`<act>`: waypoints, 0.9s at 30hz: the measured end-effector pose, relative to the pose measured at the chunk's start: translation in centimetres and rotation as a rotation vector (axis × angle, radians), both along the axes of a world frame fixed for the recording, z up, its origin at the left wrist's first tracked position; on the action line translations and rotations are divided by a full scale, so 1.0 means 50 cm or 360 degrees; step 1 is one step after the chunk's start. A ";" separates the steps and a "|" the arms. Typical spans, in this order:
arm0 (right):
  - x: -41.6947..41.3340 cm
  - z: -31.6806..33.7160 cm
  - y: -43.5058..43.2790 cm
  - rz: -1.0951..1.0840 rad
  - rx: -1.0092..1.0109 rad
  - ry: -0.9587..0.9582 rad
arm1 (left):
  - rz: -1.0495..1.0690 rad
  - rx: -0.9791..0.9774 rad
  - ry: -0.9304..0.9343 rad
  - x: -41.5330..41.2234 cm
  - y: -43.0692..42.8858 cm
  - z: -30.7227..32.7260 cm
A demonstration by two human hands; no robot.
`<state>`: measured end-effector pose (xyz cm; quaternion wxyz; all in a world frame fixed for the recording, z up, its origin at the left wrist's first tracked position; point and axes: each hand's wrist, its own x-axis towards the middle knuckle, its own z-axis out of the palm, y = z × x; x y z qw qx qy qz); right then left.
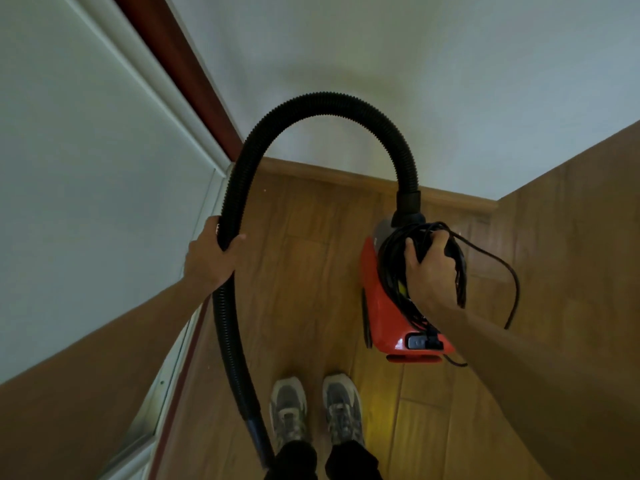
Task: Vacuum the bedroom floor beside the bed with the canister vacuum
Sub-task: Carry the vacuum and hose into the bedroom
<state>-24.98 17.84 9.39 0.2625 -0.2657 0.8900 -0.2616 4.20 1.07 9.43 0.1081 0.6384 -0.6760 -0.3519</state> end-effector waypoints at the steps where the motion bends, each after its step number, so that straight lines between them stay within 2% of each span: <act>1: 0.000 0.024 -0.005 0.0019 -0.0017 0.0027 | 0.0010 -0.0006 0.0031 -0.005 0.007 0.027; 15: 0.066 0.365 -0.039 0.0178 -0.0216 0.0198 | 0.0061 -0.0187 0.0170 0.009 0.055 0.409; 27: 0.179 0.788 -0.008 0.0409 -0.0569 0.0297 | 0.0147 -0.0555 0.0340 0.106 0.142 0.832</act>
